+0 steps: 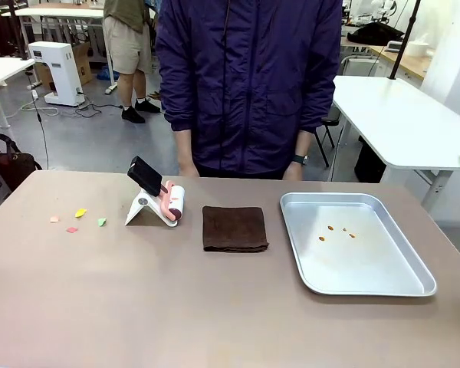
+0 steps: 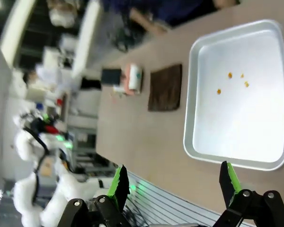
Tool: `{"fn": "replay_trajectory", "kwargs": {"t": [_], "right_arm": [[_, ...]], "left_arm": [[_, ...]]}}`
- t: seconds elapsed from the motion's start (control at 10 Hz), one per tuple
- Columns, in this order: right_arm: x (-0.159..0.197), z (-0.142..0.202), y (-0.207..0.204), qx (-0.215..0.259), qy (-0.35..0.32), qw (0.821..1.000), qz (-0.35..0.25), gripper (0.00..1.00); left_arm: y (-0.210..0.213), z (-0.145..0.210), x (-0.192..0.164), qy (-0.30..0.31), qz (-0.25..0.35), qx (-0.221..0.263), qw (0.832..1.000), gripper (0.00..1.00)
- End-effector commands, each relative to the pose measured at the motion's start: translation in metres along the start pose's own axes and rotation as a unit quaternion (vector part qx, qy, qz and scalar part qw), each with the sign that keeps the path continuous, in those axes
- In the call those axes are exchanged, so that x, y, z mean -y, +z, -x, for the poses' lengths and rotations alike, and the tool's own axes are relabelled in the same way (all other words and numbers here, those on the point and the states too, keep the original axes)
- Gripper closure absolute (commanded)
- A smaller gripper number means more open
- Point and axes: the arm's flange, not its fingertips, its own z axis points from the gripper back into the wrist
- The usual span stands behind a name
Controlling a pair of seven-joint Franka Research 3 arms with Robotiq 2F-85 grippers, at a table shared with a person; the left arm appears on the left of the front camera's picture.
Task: Clean the surface of the table.
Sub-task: Hold the Lint Roller with your left hand and the towel with your right hand.
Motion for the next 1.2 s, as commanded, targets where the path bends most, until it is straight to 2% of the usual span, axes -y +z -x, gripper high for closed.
{"fn": "replay_trajectory", "kwargs": {"t": [0.0,0.1,0.2,0.3,0.5,0.6,1.1], "right_arm": [[0.051,0.017,0.001,0.057,-0.037,0.994,-0.082,0.0],[0.072,0.014,0.001,0.111,-0.084,0.984,-0.115,0.0],[0.085,0.018,-0.005,0.126,-0.093,0.979,-0.13,0.0],[0.093,0.02,-0.009,0.124,-0.099,0.979,-0.128,0.0],[0.104,0.016,-0.005,0.118,-0.081,0.983,-0.113,0.0],[0.104,-0.005,0.021,0.122,-0.122,0.977,-0.121,0.0],[0.104,-0.005,0.021,0.122,-0.122,0.977,-0.121,0.0]], "left_arm": [[-0.017,0.044,-0.055,0.052,0.01,0.009,0.999,0.0],[-0.045,0.024,-0.054,0.056,0.023,-0.007,0.998,0.0],[-0.057,0.007,-0.058,0.075,0.026,0.004,0.997,0.0],[-0.062,0.012,-0.066,0.1,0.029,0.022,0.994,0.0],[-0.057,0.066,-0.073,0.13,0.024,0.064,0.989,0.0],[-0.051,-0.009,-0.072,0.115,0.022,0.011,0.993,0.0],[-0.051,-0.009,-0.072,0.115,0.022,0.011,0.993,0.0]]}}
